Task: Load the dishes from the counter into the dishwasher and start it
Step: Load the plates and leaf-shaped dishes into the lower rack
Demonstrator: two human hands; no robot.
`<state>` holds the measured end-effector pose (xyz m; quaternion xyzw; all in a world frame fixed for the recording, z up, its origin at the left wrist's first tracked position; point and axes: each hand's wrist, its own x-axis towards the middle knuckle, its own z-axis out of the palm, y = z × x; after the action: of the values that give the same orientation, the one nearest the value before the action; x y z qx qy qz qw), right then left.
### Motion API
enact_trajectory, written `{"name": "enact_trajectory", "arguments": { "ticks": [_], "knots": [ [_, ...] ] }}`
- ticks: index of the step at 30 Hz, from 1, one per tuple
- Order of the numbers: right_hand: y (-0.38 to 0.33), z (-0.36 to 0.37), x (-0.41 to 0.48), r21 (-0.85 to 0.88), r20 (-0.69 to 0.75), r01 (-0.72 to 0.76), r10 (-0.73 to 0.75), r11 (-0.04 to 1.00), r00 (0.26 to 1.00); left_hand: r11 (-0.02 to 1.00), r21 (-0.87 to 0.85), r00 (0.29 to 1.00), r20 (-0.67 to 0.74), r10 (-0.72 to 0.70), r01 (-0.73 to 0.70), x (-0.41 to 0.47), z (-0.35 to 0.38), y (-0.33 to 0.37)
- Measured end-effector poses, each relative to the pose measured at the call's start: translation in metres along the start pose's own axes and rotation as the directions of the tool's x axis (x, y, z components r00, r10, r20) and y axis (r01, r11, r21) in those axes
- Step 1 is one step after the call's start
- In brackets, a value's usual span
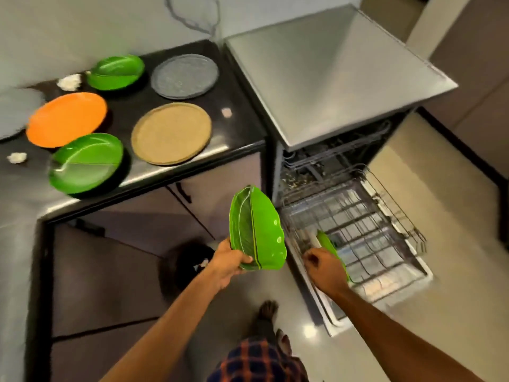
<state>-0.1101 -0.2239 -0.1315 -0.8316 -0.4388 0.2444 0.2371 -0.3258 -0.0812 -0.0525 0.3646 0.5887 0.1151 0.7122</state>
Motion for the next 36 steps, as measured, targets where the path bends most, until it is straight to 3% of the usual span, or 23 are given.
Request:
{"name": "enact_trajectory", "arguments": {
  "ticks": [4,9,16,24,29,32,36],
  "knots": [
    [0.056,-0.012,-0.027,0.010,0.049,-0.250,0.250,0.968,0.967,0.988,0.080,0.989,0.055,-0.138,0.134,0.036,0.051,-0.024],
    [0.115,-0.023,-0.052,-0.014,0.076,-0.488,0.487,0.873,0.870,0.958,0.178,0.965,0.092,-0.245,0.226,0.075,0.122,-0.045],
    [0.156,-0.050,-0.037,0.066,0.177,-0.682,0.664,0.728,0.726,0.912,0.259,0.935,0.078,-0.347,0.317,0.103,0.199,-0.069],
    [0.202,-0.072,0.004,0.015,0.386,-0.676,0.619,0.737,0.683,0.916,0.267,0.952,-0.028,-0.305,0.301,0.124,0.248,-0.085],
    [0.260,-0.075,0.040,-0.008,0.464,-0.621,0.553,0.784,0.692,0.911,0.290,0.954,-0.151,-0.259,0.293,0.145,0.289,-0.111],
    [0.307,-0.073,0.062,-0.053,0.533,-0.542,0.483,0.838,0.695,0.911,0.292,0.943,-0.250,-0.221,0.291,0.182,0.308,-0.174],
    [0.368,-0.069,0.080,-0.127,0.571,-0.532,0.501,0.837,0.651,0.902,0.309,0.915,-0.358,-0.184,0.302,0.174,0.359,-0.182]
  ]
}}
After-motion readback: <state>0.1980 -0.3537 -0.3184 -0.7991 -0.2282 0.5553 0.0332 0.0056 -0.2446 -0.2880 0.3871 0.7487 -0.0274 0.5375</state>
